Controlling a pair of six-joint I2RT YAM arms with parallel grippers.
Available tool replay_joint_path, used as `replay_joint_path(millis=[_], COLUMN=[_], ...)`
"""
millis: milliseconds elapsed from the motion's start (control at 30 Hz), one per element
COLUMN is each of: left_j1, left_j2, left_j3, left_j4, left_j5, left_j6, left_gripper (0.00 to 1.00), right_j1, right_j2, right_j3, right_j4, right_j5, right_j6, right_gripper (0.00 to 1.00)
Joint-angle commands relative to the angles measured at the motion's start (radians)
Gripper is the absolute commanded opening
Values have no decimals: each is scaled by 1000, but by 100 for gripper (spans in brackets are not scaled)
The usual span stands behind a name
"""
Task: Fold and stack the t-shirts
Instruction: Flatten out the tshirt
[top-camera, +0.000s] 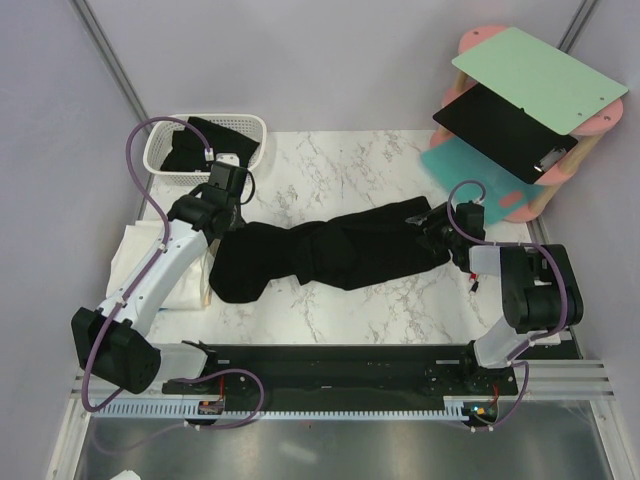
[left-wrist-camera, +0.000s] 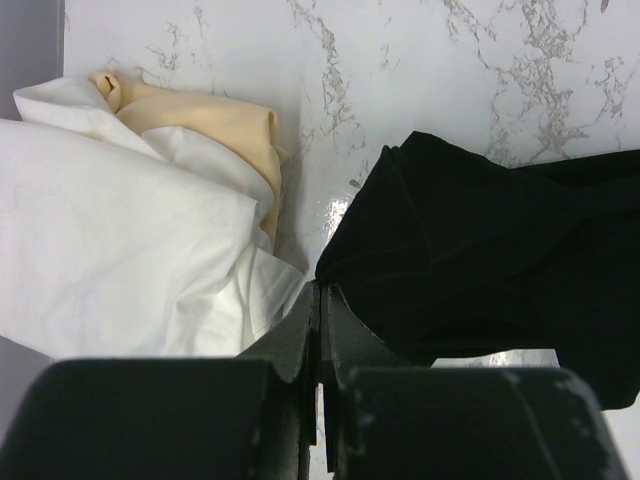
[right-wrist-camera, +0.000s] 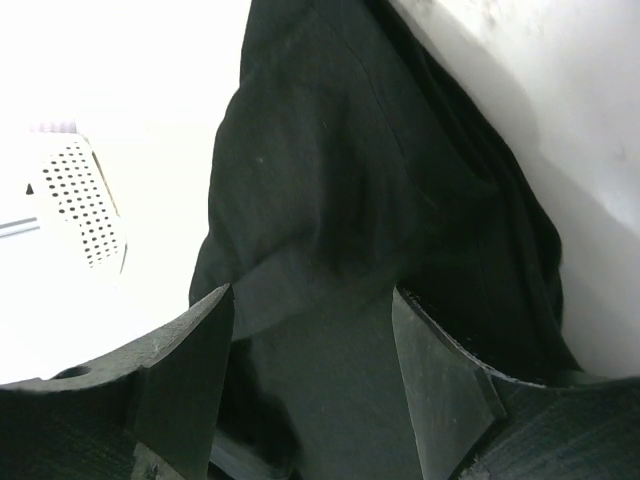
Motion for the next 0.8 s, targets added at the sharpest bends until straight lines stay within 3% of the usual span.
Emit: replay_joint_path(millis=[0,767], left_j1=[2,3], left_j2=[-12,24], left_j3=[0,-3], left_j4=[31,37], left_j5=[-5,-10], left_j6=[-22,-15], left_gripper=[2,2], right_j1=[-6,-4], right_j2=[32,165], right_j3=[52,143], right_j4=[31,155], right_j5=[14,40], right_j6=[8,17], right_gripper=[71,69])
